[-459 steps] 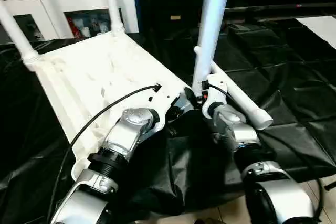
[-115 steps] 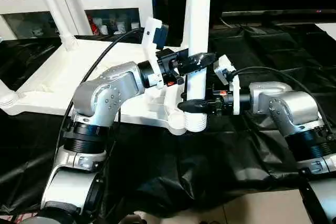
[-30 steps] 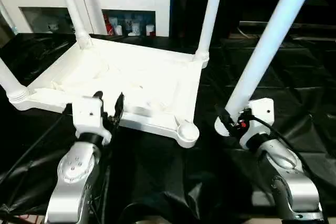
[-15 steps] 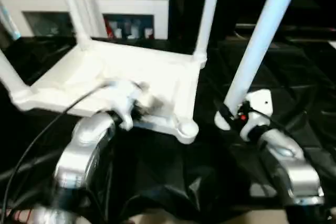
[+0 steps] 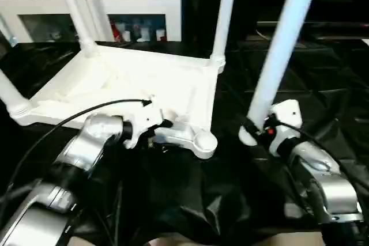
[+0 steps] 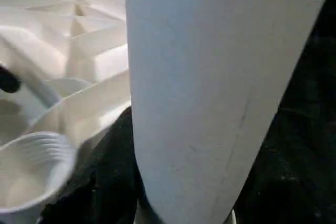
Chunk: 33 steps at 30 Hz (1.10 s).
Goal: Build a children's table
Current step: Rotate table base
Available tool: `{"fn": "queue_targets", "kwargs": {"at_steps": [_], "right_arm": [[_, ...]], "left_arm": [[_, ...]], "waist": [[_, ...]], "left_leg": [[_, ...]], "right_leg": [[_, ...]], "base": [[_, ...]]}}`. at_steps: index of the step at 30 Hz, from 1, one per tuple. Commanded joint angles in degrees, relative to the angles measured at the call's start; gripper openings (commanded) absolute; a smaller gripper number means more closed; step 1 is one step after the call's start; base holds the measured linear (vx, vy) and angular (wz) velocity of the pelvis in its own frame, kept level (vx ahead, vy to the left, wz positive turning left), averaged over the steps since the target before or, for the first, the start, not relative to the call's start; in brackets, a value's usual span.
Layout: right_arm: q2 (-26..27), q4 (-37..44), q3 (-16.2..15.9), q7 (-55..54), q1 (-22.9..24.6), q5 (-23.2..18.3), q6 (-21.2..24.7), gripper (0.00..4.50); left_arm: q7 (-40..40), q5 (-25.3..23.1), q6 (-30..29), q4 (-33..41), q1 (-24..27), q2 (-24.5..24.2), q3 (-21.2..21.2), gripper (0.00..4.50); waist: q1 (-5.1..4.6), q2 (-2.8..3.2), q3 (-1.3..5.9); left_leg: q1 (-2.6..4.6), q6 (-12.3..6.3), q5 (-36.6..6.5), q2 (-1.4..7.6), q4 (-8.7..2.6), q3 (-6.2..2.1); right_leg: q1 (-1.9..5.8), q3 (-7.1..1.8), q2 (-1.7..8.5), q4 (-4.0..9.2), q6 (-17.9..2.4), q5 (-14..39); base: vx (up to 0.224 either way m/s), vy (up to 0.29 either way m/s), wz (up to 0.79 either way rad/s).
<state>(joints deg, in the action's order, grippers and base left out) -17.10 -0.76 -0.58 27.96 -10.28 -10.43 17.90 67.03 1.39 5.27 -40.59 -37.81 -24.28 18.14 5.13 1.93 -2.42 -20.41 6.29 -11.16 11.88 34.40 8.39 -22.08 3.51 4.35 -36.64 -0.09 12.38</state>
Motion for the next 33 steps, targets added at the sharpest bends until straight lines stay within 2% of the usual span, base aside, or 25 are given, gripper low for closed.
{"fn": "queue_targets", "kwargs": {"at_steps": [1,3,7,8,10,11,13,15,16,21,22,23,27,28,30,33], "right_arm": [[-0.45,0.96,0.02,0.37,0.11,0.02,-0.77,1.89],[-0.46,0.87,-0.15,0.68,0.24,0.05,-0.91,1.89],[-0.51,0.7,-0.28,0.83,0.16,0.11,-0.99,1.89],[-0.51,0.7,-0.36,0.81,0.17,0.09,-1.03,1.89],[-0.41,0.85,-0.5,0.74,0.27,0.09,-1.0,1.89],[-0.28,1.04,-0.65,0.67,0.4,0.15,-0.95,1.89],[-0.23,1.17,-0.72,0.67,0.52,0.24,-0.94,1.89],[-0.24,1.27,-0.89,0.71,0.75,0.47,-0.99,1.89],[-0.27,1.28,-0.94,0.75,0.82,0.56,-1.01,1.89],[-0.39,0.95,-1.21,0.92,0.72,0.85,-1.28,1.89],[-0.39,0.8,-1.27,0.96,0.58,0.89,-1.37,1.89],[-0.39,0.68,-1.3,0.98,0.49,0.92,-1.43,1.89],[-0.35,0.07,-1.54,1.05,-0.28,0.94,-1.68,1.89],[-0.35,-0.09,-1.67,1.12,-0.41,1.01,-1.85,1.89],[-0.47,-0.31,-1.95,1.34,-0.62,1.2,-2.11,1.89],[-0.66,-0.58,-2.16,1.56,-0.89,1.53,-2.36,1.89]], "left_arm": [[2.55,-0.12,1.73,-3.62,-2.26,0.39,0.75,2.84],[3.48,-0.93,3.81,-8.48,-4.78,1.4,0.76,2.77],[3.49,-2.29,4.9,-12.11,-6.95,2.03,1.21,2.48],[3.39,-2.82,5.75,-14.03,-7.89,2.43,1.19,2.26],[3.31,-3.6,6.66,-16.2,-8.88,2.77,1.33,2.15],[3.39,-4.15,7.26,-18.05,-9.67,3.01,1.51,2.03],[3.42,-4.29,7.82,-19.28,-10.14,3.2,1.45,1.88],[3.06,-5.1,8.25,-21.1,-10.75,3.27,1.81,1.8],[2.91,-5.5,8.51,-21.77,-10.97,3.28,1.93,1.62],[3.7,-7.02,8.79,-23.82,-11.35,3.02,2.45,1.36],[3.79,-7.27,8.85,-24.22,-11.42,3.0,2.44,1.16],[3.81,-7.47,9.05,-24.71,-11.57,3.06,2.35,1.11],[4.46,-7.72,9.68,-26.0,-12.26,3.17,1.76,0.78],[5.06,-7.52,9.27,-26.03,-12.39,3.21,1.55,0.73],[6.72,-7.2,7.53,-25.71,-12.51,3.26,1.43,0.66],[8.75,-7.75,4.3,-24.78,-12.29,3.08,1.98,0.44]], "waist": [[0.05,0.16,3.52],[0.13,0.06,3.59],[0.08,0.27,3.54],[0.12,0.16,3.53],[0.16,0.22,3.56],[0.2,0.75,3.56],[0.15,0.33,3.59],[0.22,0.47,3.58],[0.2,0.43,3.55],[0.22,0.53,3.55],[0.18,0.13,3.48],[0.25,0.35,3.47],[0.18,0.27,3.45],[0.22,-0.02,3.52],[0.17,0.06,3.56],[0.11,0.16,3.69]], "left_leg": [[-0.05,-0.35,-8.78,0.21,-3.99,0.54],[-0.1,-0.49,-8.27,0.14,-3.94,0.52],[-0.1,-0.64,-8.42,0.25,-3.97,0.46],[-0.13,-0.65,-8.46,0.23,-3.96,0.47],[-0.07,-0.7,-8.5,0.22,-3.95,0.5],[-0.04,-0.64,-8.44,0.28,-3.95,0.37],[-0.03,-0.74,-8.53,0.23,-3.93,0.43],[-0.07,-0.8,-8.31,0.3,-3.95,0.4],[-0.07,-0.89,-8.36,0.28,-3.94,0.43],[-0.02,-0.99,-8.6,0.42,-4.03,0.36],[-0.06,-1.11,-8.62,0.44,-4.11,0.4],[-0.01,-1.13,-8.66,0.45,-4.11,0.39],[-0.17,-1.22,-7.97,0.41,-4.14,0.35],[-0.2,-1.38,-7.45,0.38,-4.14,0.38],[-0.17,-1.7,-6.6,0.46,-4.13,0.43],[-0.18,-2.4,-4.77,0.53,-3.98,0.44]], "right_leg": [[3.23,-2.53,3.01,4.53,-12.21,2.7],[3.35,-2.51,3.01,4.54,-12.21,2.35],[3.38,-2.48,3.04,4.56,-12.52,2.0],[3.46,-2.51,3.1,4.56,-12.67,1.91],[3.43,-2.5,3.1,4.63,-12.63,2.26],[3.44,-2.51,3.15,4.52,-12.88,1.8],[3.53,-2.51,3.05,4.59,-13.02,1.34],[3.59,-2.51,3.15,4.5,-13.34,0.69],[3.54,-2.51,3.11,4.58,-13.35,0.73],[3.56,-2.51,3.22,4.54,-13.69,0.48],[3.57,-2.51,3.19,4.59,-13.73,0.55],[3.52,-2.52,3.28,4.58,-13.74,0.97],[3.63,-2.51,3.29,4.55,-13.58,0.59],[3.72,-2.49,3.34,4.48,-13.56,0.48],[3.63,-2.52,3.37,4.47,-13.72,-0.17],[3.67,-2.5,3.37,4.12,-14.85,-4.11]], "base": [[0.0,0.0,0.0],[0.0,0.0,0.0],[0.0,0.0,0.0],[0.0,0.0,0.0],[0.0,0.0,0.0],[0.0,0.0,0.0],[0.0,0.0,0.0],[0.0,0.0,0.0],[0.0,0.0,0.0],[0.0,0.0,0.0],[0.0,0.0,0.0],[0.0,0.0,0.0],[0.0,0.0,0.0],[0.0,0.0,0.0],[0.0,0.0,0.0],[0.0,0.0,0.0]]}}
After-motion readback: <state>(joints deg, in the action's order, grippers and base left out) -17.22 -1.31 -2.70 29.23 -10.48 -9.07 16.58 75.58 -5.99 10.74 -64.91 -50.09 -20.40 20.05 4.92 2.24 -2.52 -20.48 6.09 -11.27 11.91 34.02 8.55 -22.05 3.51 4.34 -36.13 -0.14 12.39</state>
